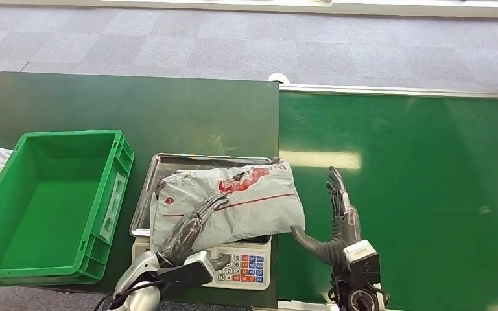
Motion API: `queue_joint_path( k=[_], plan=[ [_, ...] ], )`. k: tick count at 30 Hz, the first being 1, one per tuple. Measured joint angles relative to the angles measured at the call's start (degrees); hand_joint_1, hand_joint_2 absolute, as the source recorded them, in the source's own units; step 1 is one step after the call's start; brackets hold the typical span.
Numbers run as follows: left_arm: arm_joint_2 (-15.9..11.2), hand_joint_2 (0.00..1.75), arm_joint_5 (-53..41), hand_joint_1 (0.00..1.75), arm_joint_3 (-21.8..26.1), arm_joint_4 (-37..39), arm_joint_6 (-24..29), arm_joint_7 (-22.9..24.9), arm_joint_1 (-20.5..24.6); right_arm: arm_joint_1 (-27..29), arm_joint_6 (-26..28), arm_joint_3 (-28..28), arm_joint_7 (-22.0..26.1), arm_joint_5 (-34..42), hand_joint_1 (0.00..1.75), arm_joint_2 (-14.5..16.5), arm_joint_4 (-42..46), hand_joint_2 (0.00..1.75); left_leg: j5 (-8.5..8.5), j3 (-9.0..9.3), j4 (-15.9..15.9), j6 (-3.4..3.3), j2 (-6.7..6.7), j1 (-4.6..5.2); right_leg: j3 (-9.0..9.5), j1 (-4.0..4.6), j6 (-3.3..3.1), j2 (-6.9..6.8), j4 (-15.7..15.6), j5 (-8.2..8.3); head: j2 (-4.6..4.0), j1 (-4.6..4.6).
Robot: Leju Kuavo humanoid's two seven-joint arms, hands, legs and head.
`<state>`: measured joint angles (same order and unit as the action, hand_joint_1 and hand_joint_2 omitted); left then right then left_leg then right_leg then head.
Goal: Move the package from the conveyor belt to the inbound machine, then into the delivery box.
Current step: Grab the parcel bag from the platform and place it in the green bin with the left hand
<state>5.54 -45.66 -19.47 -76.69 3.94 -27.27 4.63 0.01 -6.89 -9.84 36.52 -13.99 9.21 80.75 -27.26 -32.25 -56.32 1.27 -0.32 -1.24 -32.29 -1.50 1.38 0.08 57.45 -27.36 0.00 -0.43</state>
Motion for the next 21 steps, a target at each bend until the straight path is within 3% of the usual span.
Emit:
queue_joint_path(
  k=[6,8,10,12,21],
  plan=[
    [0.02,1.75,-3.72,0.0,-0.12,0.73,2.99,2.76,0.28,0.02,-0.47,0.23,0.0,-0.14,0.0,0.33,-0.03,1.75,0.0,0.01,0.0,0.0,0.01,0.0,0.0,0.0,0.0,0.0,0.0,0.0,0.0,-0.01],
    [0.03,1.75,-4.89,0.48,-0.1,0.84,5.35,2.87,0.24,0.04,-0.5,0.29,0.0,-0.18,0.0,0.42,-0.03,1.75,0.0,0.01,0.0,0.0,0.01,0.0,0.0,0.0,0.0,0.0,0.0,0.0,0.0,0.0],
    [0.04,1.75,-5.71,1.28,-0.07,0.86,7.08,2.97,0.21,0.06,-0.5,0.34,-0.02,-0.24,0.0,0.46,-0.03,1.75,0.0,0.01,0.0,0.0,0.01,0.0,0.0,0.0,0.0,0.0,0.0,0.0,0.0,0.01],
    [0.04,1.75,-6.45,1.62,-0.05,0.86,8.11,3.29,0.16,0.07,-0.51,0.41,-0.05,-0.27,0.0,0.48,-0.03,1.75,0.0,0.0,0.0,0.0,0.01,0.0,0.0,0.0,0.0,0.0,0.0,0.0,0.0,0.0],
    [0.16,1.75,-7.27,1.74,-0.05,0.86,11.19,3.67,0.02,0.07,-0.56,0.81,-0.16,-0.28,0.0,0.62,-0.03,1.75,0.0,0.0,0.0,0.0,0.01,0.0,0.0,0.0,0.0,0.0,0.0,0.0,0.0,-0.01]
  ],
)
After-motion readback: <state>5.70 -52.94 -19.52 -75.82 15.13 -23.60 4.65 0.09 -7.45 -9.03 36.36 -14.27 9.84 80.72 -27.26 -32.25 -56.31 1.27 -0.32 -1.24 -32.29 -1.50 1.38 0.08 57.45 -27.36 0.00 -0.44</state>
